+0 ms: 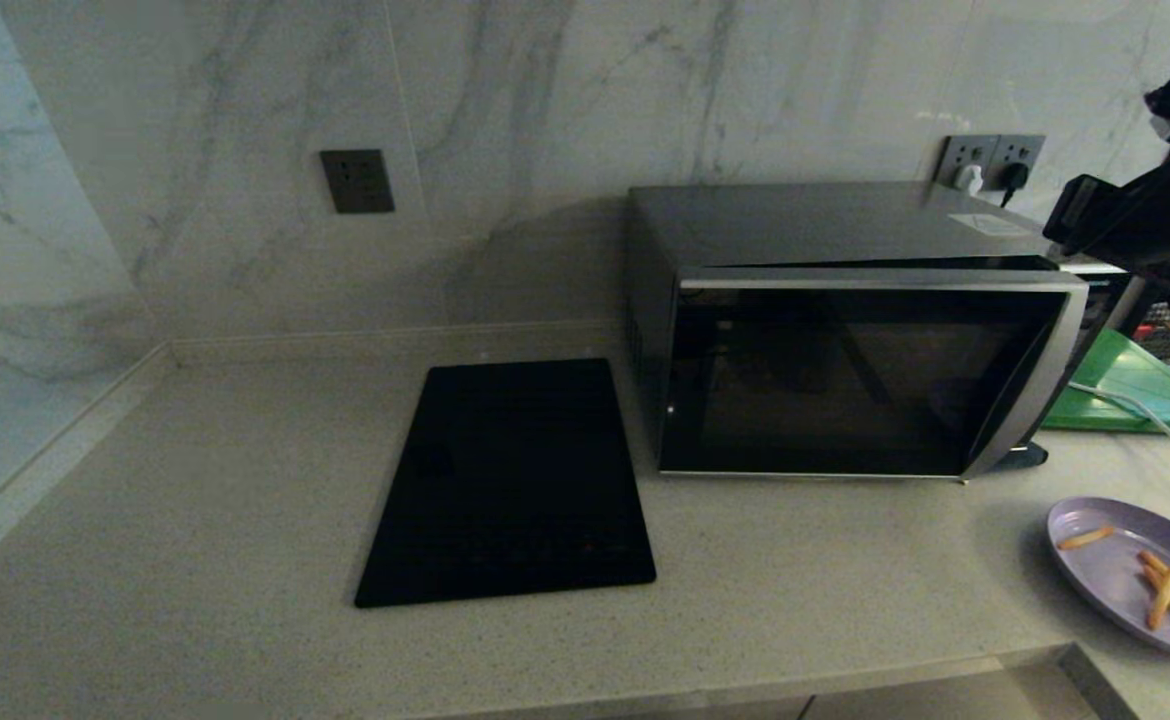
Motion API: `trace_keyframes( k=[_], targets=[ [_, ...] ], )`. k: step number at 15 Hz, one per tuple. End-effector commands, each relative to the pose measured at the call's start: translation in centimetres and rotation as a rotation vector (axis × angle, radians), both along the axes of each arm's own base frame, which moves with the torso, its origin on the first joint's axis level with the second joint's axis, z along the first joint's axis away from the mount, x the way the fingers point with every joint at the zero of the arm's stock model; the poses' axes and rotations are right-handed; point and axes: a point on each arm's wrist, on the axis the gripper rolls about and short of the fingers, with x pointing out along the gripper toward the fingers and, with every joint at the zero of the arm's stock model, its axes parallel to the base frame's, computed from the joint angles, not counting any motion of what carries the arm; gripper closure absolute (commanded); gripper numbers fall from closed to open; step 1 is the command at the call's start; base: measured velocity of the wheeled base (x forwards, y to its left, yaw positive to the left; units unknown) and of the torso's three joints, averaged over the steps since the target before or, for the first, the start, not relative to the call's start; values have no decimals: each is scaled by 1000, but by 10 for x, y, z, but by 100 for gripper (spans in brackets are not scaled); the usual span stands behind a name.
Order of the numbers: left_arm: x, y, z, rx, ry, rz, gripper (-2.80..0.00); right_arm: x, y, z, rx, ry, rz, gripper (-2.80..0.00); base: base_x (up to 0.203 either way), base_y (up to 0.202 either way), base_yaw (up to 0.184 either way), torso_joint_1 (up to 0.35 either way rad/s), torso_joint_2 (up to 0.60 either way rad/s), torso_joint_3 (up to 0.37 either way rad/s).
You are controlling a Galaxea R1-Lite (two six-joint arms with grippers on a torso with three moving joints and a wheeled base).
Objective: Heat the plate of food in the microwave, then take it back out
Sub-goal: Open the microwave oven
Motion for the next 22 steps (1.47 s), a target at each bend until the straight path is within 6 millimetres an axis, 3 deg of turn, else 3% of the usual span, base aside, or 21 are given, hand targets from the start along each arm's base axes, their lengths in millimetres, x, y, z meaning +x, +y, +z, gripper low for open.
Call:
trace_keyframes(
  k=[1,7,11,15,20,22],
  targets=[
    [0,0,0,0,1,1,0,6,0,-6,5,14,8,0,0,0,0,0,0,0],
    [0,0,0,0,1,1,0,7,0,-6,16,9,36,0,0,0,0,0,0,0],
    [0,0,0,0,1,1,0,-5,5,-11,34,114,58,0,0,0,0,0,0,0],
    [0,0,0,0,1,1,0,-29,14,-5,45,206,130,0,0,0,0,0,0,0],
    [0,0,0,0,1,1,0,-89,28,12,125,337,396,0,0,0,0,0,0,0],
    [0,0,0,0,1,1,0,-94,28,17,112,309,425,0,0,0,0,0,0,0]
  ],
)
